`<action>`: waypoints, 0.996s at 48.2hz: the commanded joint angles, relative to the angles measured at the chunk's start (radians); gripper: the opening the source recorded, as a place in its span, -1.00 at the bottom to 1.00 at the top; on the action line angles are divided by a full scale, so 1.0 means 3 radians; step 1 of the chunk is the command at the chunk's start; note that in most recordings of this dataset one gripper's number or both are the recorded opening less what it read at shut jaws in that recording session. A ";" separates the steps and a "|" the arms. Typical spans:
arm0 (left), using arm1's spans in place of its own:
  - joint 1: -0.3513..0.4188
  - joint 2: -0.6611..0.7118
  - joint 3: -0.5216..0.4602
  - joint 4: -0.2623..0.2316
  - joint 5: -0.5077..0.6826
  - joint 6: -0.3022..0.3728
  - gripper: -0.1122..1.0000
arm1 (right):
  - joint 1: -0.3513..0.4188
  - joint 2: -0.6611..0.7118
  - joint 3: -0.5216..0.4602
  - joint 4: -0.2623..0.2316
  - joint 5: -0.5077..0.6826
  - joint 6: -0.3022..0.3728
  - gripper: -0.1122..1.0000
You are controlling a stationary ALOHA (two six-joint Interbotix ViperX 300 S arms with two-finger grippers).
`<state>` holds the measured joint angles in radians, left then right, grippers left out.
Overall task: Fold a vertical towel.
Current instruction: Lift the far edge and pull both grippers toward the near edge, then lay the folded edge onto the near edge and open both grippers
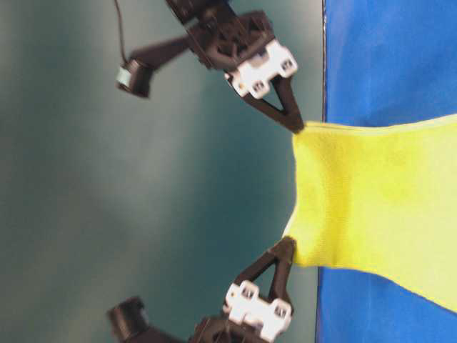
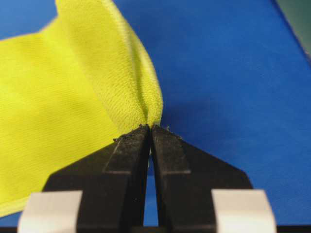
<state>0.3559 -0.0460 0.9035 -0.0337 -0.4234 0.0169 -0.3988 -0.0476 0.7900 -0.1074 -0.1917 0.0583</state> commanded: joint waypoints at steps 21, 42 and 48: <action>-0.0890 -0.0164 0.0210 0.0000 0.0087 -0.0148 -0.74 | 0.0680 -0.0235 0.0138 0.0128 0.0297 0.0015 -0.75; -0.1150 0.0194 0.0210 0.0005 0.0092 -0.0327 -0.74 | 0.0992 0.0051 0.0082 0.0337 0.0286 0.0015 -0.75; -0.1217 0.0194 0.0215 0.0000 0.0097 -0.0327 -0.74 | 0.1064 0.0128 0.0041 0.0343 0.0291 0.0015 -0.75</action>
<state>0.0077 0.0215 0.9741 -0.0322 -0.3912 -0.0828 -0.0936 -0.0077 0.8253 -0.0092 -0.1012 0.0614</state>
